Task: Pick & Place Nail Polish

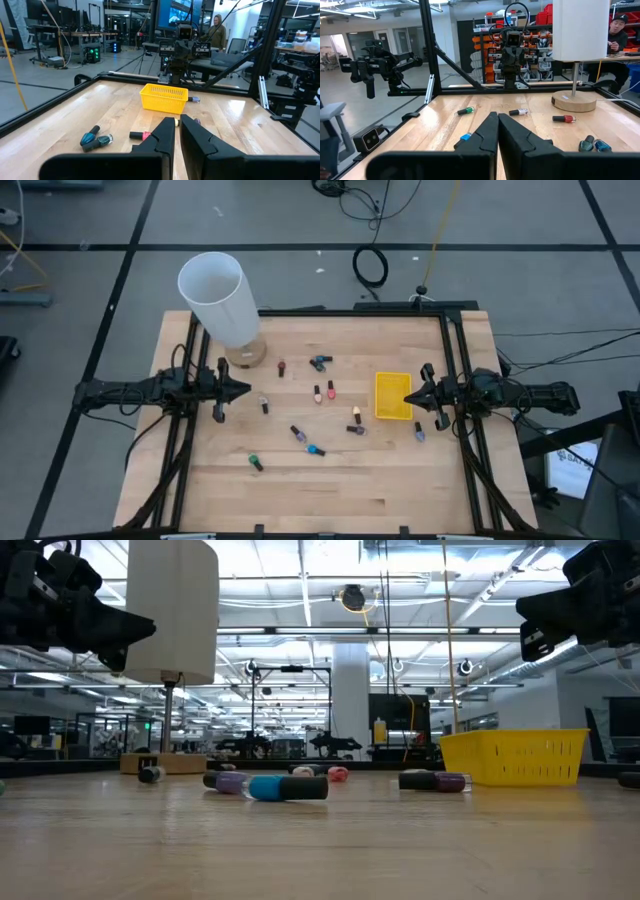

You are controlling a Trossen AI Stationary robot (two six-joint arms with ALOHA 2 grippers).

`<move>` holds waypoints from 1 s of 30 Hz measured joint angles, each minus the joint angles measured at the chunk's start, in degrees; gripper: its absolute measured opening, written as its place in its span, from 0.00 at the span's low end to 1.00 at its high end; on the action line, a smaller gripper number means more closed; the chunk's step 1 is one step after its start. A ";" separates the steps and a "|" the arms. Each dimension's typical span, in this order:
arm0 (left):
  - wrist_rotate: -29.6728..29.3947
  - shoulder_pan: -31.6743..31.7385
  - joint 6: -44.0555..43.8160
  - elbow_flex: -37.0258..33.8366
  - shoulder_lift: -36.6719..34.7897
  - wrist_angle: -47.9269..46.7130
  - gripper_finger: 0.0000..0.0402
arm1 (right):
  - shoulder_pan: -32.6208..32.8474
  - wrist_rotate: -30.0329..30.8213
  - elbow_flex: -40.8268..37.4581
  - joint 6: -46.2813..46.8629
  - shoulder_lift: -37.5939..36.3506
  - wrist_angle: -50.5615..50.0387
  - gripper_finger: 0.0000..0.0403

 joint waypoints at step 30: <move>0.00 -0.01 -0.01 0.02 0.00 0.00 0.06 | 0.02 -0.11 0.00 7.16 0.02 2.38 0.01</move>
